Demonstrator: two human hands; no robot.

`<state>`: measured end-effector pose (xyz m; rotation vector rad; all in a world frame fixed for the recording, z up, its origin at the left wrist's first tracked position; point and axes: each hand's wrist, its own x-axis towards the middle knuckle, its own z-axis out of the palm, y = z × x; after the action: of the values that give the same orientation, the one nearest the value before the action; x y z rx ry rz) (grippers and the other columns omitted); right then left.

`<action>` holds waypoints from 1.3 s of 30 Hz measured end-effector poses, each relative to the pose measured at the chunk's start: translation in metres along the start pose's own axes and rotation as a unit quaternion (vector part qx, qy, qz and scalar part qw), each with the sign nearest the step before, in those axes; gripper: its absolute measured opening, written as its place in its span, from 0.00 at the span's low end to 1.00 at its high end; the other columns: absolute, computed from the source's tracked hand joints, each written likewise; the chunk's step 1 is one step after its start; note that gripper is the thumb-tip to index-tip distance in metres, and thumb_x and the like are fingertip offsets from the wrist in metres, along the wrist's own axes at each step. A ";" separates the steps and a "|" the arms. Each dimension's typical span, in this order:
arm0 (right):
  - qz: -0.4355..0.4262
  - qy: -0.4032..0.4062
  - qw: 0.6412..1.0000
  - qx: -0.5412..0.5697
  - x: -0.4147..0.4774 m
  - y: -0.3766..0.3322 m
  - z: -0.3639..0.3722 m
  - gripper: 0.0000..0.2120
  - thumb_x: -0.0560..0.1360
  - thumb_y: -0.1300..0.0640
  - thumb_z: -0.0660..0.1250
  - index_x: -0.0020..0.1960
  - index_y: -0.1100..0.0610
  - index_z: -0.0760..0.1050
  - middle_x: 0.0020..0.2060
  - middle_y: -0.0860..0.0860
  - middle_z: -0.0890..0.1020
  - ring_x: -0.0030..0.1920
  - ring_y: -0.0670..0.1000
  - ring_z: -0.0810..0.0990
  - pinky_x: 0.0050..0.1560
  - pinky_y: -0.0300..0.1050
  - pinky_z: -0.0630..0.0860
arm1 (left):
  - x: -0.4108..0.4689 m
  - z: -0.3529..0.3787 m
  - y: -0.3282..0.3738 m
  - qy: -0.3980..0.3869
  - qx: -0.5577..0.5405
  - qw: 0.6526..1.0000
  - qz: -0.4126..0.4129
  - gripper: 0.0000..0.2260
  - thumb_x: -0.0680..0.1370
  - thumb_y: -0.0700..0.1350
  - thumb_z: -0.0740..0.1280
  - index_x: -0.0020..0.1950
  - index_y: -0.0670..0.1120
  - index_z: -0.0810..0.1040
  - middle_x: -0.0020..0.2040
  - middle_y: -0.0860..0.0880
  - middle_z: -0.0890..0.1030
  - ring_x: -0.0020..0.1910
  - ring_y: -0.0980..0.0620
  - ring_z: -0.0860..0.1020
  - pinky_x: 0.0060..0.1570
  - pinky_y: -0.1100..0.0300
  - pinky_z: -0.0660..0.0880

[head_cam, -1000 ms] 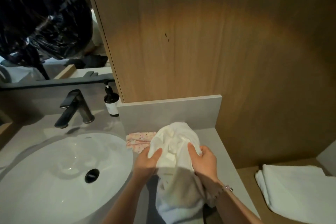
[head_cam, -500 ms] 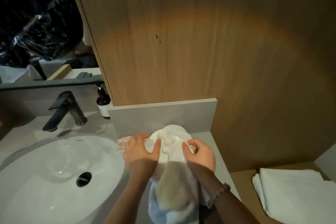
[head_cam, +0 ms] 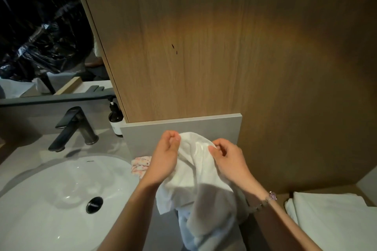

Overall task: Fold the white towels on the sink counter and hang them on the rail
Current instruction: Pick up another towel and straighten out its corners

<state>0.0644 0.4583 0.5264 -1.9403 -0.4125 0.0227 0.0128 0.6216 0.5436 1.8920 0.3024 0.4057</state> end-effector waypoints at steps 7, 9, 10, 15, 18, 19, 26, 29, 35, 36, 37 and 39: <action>0.041 -0.129 0.987 0.084 0.000 -0.019 -0.014 0.08 0.79 0.57 0.62 0.41 0.54 0.74 0.17 0.43 0.65 0.19 0.42 0.60 0.23 0.34 0.57 | 0.005 -0.006 0.008 0.071 -0.132 0.987 -0.063 0.10 0.83 0.44 0.54 0.44 0.47 0.71 0.37 0.49 0.73 0.37 0.52 0.71 0.38 0.62 0.70; 0.066 -0.197 0.972 0.106 -0.001 -0.021 -0.021 0.10 0.79 0.56 0.61 0.40 0.56 0.74 0.18 0.42 0.67 0.19 0.40 0.62 0.24 0.32 0.58 | 0.006 -0.010 0.005 0.088 -0.105 0.988 -0.070 0.09 0.83 0.43 0.54 0.46 0.46 0.71 0.40 0.48 0.73 0.39 0.51 0.71 0.40 0.59 0.68; 0.072 -0.235 0.964 0.105 -0.001 -0.019 -0.023 0.13 0.79 0.54 0.61 0.38 0.57 0.74 0.20 0.42 0.69 0.21 0.39 0.64 0.26 0.33 0.61 | 0.007 -0.012 0.004 0.099 -0.099 0.987 -0.076 0.09 0.83 0.43 0.54 0.48 0.45 0.71 0.41 0.48 0.73 0.38 0.52 0.71 0.38 0.59 0.68; 0.117 -0.371 0.919 0.057 -0.006 -0.007 -0.041 0.17 0.75 0.48 0.65 0.29 0.52 0.76 0.24 0.44 0.76 0.26 0.41 0.72 0.31 0.33 0.66 | 0.023 -0.048 -0.013 0.197 -0.127 0.964 -0.123 0.06 0.82 0.41 0.54 0.49 0.42 0.69 0.37 0.49 0.72 0.36 0.52 0.70 0.34 0.60 0.67; 0.129 -0.369 0.918 0.069 -0.004 0.002 -0.055 0.20 0.67 0.41 0.71 0.39 0.59 0.81 0.32 0.50 0.81 0.33 0.46 0.78 0.39 0.38 0.72 | 0.027 -0.078 -0.030 0.229 -0.084 0.959 -0.146 0.07 0.77 0.35 0.52 0.44 0.42 0.67 0.32 0.46 0.67 0.29 0.49 0.64 0.24 0.65 0.61; 0.125 -0.353 0.925 0.067 -0.003 0.005 -0.057 0.27 0.64 0.36 0.73 0.43 0.62 0.82 0.37 0.54 0.82 0.38 0.51 0.79 0.44 0.42 0.73 | 0.024 -0.084 -0.033 0.236 -0.072 0.956 -0.156 0.08 0.77 0.34 0.51 0.44 0.42 0.68 0.32 0.45 0.67 0.28 0.49 0.63 0.22 0.66 0.61; 0.082 -0.258 0.960 0.070 0.004 -0.019 -0.044 0.11 0.79 0.54 0.62 0.45 0.61 0.78 0.29 0.47 0.77 0.28 0.43 0.72 0.30 0.32 0.66 | 0.008 -0.077 -0.022 0.159 0.095 0.982 -0.026 0.13 0.73 0.57 0.66 0.53 0.53 0.76 0.56 0.52 0.76 0.58 0.48 0.73 0.58 0.51 0.71; 0.036 -0.236 0.970 0.045 0.006 -0.039 -0.024 0.09 0.78 0.56 0.64 0.44 0.59 0.79 0.27 0.48 0.72 0.24 0.40 0.65 0.27 0.32 0.62 | -0.002 -0.054 0.012 -0.062 0.175 0.978 0.095 0.25 0.59 0.72 0.63 0.53 0.64 0.73 0.54 0.61 0.75 0.56 0.58 0.71 0.59 0.62 0.66; 0.029 -0.246 0.967 0.059 0.010 -0.046 -0.004 0.10 0.76 0.57 0.67 0.46 0.65 0.81 0.18 0.41 0.68 0.21 0.40 0.63 0.28 0.33 0.60 | -0.007 -0.020 0.010 -0.235 0.153 0.956 0.084 0.17 0.64 0.62 0.72 0.49 0.56 0.81 0.46 0.55 0.84 0.46 0.60 0.79 0.51 0.59 0.74; 0.038 -0.242 0.967 0.075 0.010 -0.045 -0.004 0.08 0.76 0.59 0.68 0.45 0.64 0.81 0.18 0.41 0.69 0.21 0.40 0.65 0.28 0.32 0.61 | -0.007 -0.020 0.007 -0.229 0.147 0.959 0.080 0.16 0.65 0.61 0.72 0.46 0.53 0.82 0.42 0.52 0.84 0.42 0.58 0.79 0.46 0.57 0.73; 0.048 -0.241 0.964 0.102 0.010 -0.044 -0.005 0.05 0.75 0.60 0.68 0.44 0.62 0.80 0.19 0.41 0.71 0.21 0.39 0.67 0.28 0.31 0.63 | -0.006 -0.020 0.005 -0.220 0.137 0.963 0.075 0.13 0.66 0.59 0.72 0.42 0.51 0.82 0.37 0.52 0.82 0.36 0.57 0.76 0.40 0.56 0.72; 0.067 -0.243 0.955 0.155 0.010 -0.039 -0.007 0.02 0.74 0.61 0.70 0.43 0.59 0.78 0.21 0.42 0.74 0.24 0.39 0.70 0.28 0.30 0.65 | -0.005 -0.022 0.002 -0.191 0.116 0.973 0.062 0.10 0.67 0.57 0.71 0.34 0.52 0.78 0.29 0.56 0.76 0.30 0.60 0.70 0.33 0.60 0.66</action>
<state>0.0644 0.4688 0.5659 -1.6333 -0.5625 0.6288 -0.0006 0.6372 0.5521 2.1770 -0.0281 0.0840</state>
